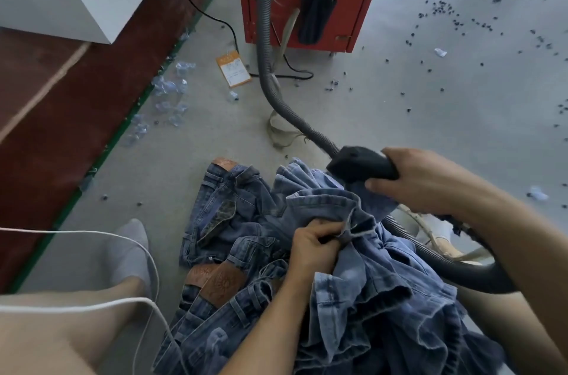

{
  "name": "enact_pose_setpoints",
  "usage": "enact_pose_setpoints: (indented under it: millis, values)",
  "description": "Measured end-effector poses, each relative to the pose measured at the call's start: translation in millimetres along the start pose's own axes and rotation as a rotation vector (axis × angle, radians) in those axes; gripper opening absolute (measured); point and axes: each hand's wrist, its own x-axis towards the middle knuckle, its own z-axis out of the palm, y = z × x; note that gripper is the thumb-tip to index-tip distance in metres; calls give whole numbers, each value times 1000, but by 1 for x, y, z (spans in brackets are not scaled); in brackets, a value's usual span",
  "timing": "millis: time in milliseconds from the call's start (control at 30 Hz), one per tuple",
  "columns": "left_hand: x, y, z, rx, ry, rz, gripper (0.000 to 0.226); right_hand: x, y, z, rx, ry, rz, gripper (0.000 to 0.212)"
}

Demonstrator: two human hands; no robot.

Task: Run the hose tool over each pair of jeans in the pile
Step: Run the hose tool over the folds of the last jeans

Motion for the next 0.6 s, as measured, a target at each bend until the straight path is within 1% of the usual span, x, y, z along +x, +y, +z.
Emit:
enact_pose_setpoints:
  millis: [67, 133, 167, 233, 333, 400, 467, 533, 600]
  values:
    - [-3, 3, -3, -56, 2, -21, 35, -3, 9, -14, 140, 13, 10, 13]
    - [-5, 4, -7, -153, -15, -99, 53, -16, 18, -26, 226, -65, -40, 11]
    - [-6, 5, -8, -212, -22, -148, 56, -22, 22, -30, 228, -110, -68, 11]
    - [-8, 6, -11, -267, -22, -204, 53, -33, 27, -35, 182, -182, -100, 11]
    - [-11, 10, -14, -238, -22, -187, 56, -42, 27, -37, 126, -324, -83, 16]
    - [-13, 14, -14, -214, -30, -152, 46, -43, 21, -31, 84, -417, -101, 11]
    - [-13, 14, -12, -178, -30, -129, 35, -39, 15, -22, 61, -415, -124, 10]
    - [-12, 13, -11, -162, -33, -131, 33, -32, 10, -19, 77, -322, -125, 9]
    - [-13, 12, -11, -115, -23, -95, 33, -28, 14, -28, 152, -242, -100, 10]
